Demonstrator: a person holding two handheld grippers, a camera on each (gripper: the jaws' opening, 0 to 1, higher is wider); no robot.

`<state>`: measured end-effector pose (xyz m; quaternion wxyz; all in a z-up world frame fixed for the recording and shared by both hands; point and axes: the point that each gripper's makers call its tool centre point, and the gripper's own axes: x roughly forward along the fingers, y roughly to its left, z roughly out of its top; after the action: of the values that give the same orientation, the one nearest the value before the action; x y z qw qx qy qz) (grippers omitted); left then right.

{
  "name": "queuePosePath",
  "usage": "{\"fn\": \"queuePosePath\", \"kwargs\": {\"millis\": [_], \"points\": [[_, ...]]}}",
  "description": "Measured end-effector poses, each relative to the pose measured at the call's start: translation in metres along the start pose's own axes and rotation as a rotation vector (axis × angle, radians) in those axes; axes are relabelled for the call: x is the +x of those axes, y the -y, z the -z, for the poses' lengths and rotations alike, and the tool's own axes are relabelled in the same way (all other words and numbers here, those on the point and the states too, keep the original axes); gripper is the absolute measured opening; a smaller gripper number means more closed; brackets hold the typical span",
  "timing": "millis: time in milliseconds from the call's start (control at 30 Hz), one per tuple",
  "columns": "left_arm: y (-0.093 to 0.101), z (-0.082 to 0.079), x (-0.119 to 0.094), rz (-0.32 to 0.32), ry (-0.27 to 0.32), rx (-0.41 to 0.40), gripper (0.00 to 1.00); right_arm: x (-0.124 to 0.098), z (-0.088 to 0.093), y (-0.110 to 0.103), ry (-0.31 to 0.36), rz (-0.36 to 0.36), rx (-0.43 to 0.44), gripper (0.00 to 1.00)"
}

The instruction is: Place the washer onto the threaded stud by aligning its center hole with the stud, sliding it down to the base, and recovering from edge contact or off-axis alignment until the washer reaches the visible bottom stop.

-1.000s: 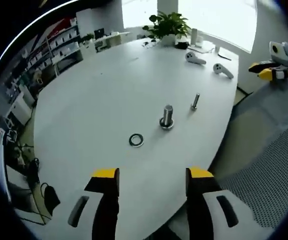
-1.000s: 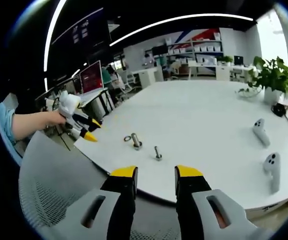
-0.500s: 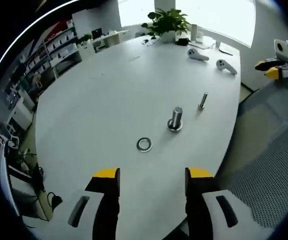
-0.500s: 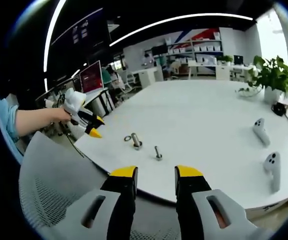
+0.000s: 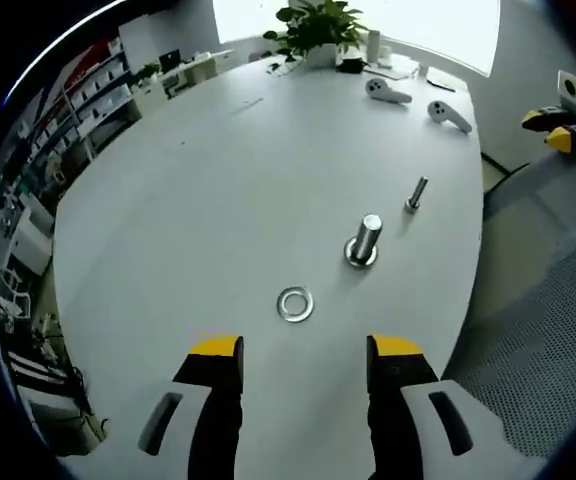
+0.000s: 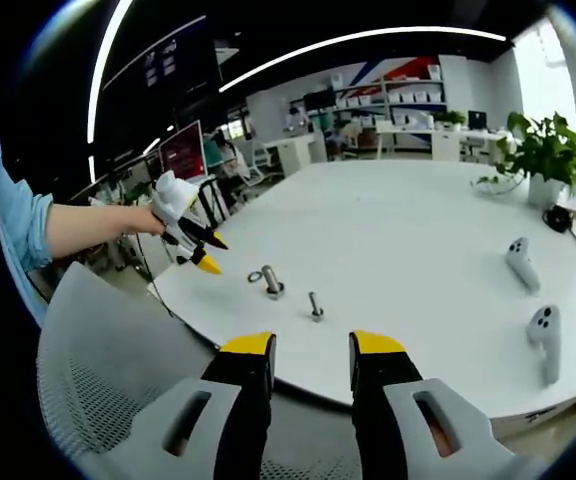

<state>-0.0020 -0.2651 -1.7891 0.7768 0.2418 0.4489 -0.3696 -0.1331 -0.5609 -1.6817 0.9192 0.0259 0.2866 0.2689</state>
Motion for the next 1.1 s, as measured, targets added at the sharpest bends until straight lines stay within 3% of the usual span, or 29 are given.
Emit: {"fn": "queuePosePath", "kwargs": {"millis": [100, 467, 600, 767, 900, 1033, 1100], "points": [[-0.004, 0.002, 0.013, 0.008, -0.054, 0.06, 0.48, 0.0, 0.0, 0.0, -0.006, -0.001, 0.0, 0.31], [-0.025, -0.002, 0.045, 0.019, -0.123, 0.108, 0.47, 0.0, 0.0, 0.002, 0.004, 0.015, 0.015, 0.32], [-0.023, -0.004, 0.057, 0.04, -0.135, 0.104, 0.45, -0.001, -0.001, 0.004, 0.013, 0.028, 0.023, 0.32], [-0.017, 0.002, 0.066, 0.073, -0.182, 0.095, 0.34, -0.001, -0.002, 0.006, 0.016, 0.036, 0.026, 0.32], [-0.009, 0.006, 0.071, 0.106, -0.191, 0.093, 0.33, -0.001, -0.002, 0.006, 0.021, 0.04, 0.032, 0.32], [-0.01, 0.001, 0.071, 0.097, -0.178, 0.108, 0.33, -0.001, -0.002, 0.006, 0.02, 0.038, 0.032, 0.31], [-0.009, -0.001, 0.072, 0.104, -0.176, 0.143, 0.33, -0.001, -0.003, 0.007, 0.022, 0.042, 0.035, 0.31]]}}
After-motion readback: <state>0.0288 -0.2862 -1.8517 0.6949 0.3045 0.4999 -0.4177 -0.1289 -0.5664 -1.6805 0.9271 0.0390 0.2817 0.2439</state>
